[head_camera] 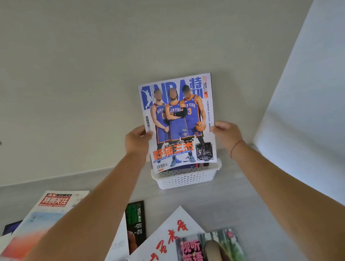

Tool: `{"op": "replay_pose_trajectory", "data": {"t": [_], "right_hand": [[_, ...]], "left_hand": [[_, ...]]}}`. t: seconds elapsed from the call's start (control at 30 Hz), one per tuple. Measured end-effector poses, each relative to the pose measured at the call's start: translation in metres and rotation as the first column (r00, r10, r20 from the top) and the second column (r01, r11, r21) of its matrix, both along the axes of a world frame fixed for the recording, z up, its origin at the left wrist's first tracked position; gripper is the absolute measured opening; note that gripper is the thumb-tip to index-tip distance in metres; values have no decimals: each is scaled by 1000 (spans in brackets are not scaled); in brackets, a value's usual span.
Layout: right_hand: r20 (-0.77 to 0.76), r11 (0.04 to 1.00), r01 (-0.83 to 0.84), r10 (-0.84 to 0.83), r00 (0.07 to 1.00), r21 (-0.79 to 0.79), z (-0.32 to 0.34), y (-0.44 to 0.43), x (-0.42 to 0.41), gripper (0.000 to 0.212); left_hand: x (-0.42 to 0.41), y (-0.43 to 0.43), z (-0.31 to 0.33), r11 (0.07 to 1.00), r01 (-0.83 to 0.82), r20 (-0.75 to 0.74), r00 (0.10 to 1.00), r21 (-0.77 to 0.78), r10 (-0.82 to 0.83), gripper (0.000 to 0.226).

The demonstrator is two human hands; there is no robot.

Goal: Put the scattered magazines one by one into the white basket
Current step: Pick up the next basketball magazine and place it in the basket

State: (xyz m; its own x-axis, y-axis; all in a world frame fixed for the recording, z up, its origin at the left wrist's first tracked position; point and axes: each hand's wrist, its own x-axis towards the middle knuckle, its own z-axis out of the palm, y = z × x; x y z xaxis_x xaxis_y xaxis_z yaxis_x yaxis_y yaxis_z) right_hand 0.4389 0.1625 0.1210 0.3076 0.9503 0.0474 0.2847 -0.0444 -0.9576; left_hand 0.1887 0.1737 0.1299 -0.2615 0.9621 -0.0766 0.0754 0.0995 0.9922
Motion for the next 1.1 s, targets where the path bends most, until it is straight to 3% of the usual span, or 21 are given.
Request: {"op": "replay_pose_trajectory", "data": {"t": [0.23, 0.57, 0.8, 0.97, 1.1], "right_hand": [[-14, 986, 64, -67, 998, -156, -25, 35, 5, 19], [56, 954, 132, -122, 991, -268, -72, 44, 3, 8], [80, 937, 180, -164, 983, -299, -85, 47, 5, 24], [107, 934, 182, -157, 982, -307, -83, 51, 3, 20], [263, 937, 118, -30, 964, -329, -80, 45, -1, 29]], "left_hand": [[7, 32, -27, 987, -101, 59, 992, -125, 109, 17], [14, 40, -79, 946, -177, 33, 981, -272, 193, 11], [18, 45, -81, 953, -186, -43, 983, -239, 181, 21], [13, 55, -79, 949, -207, -66, 978, -238, 197, 18], [13, 50, -77, 954, -177, -106, 982, -243, 155, 17]]}}
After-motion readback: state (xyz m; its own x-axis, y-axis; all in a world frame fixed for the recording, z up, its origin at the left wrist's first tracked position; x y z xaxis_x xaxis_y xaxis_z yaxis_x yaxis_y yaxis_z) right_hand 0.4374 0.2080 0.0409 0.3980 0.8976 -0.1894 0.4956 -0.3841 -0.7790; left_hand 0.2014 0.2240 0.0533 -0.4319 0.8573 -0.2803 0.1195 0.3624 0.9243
